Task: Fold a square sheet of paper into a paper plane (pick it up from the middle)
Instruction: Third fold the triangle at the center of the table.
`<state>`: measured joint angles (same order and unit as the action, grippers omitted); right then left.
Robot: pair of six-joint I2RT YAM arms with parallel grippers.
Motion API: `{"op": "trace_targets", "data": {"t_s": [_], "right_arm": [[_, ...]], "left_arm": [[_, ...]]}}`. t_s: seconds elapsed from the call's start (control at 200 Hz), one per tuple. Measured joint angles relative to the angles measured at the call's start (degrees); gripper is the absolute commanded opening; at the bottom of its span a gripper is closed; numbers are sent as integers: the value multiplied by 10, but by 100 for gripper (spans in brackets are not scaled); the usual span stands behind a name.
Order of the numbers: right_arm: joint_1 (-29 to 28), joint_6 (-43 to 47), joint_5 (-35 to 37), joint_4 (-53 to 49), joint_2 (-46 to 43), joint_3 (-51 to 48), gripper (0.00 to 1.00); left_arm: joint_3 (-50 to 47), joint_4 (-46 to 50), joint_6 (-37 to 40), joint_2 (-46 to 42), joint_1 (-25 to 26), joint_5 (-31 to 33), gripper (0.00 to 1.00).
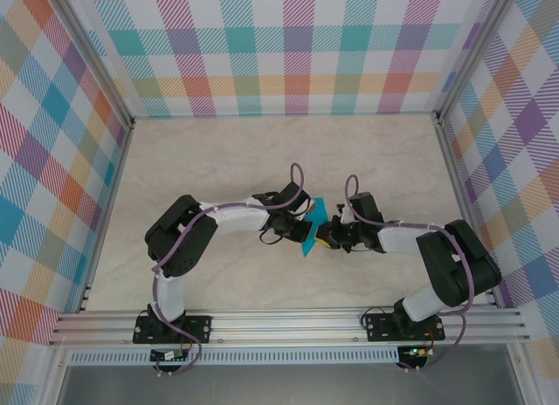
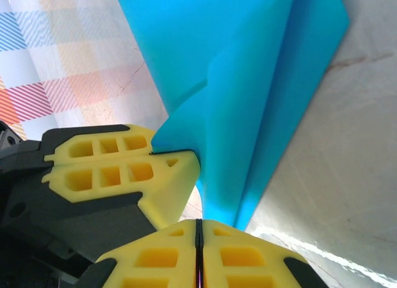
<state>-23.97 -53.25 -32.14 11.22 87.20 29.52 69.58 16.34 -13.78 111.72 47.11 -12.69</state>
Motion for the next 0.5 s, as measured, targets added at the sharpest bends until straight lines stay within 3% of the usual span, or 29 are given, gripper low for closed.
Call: {"op": "trace_targets", "data": {"t_s": [0.5], "right_arm": [[6, 30, 2, -40, 67, 62, 9]], "left_arm": [[8, 9, 8, 4, 0, -9, 3]]}}
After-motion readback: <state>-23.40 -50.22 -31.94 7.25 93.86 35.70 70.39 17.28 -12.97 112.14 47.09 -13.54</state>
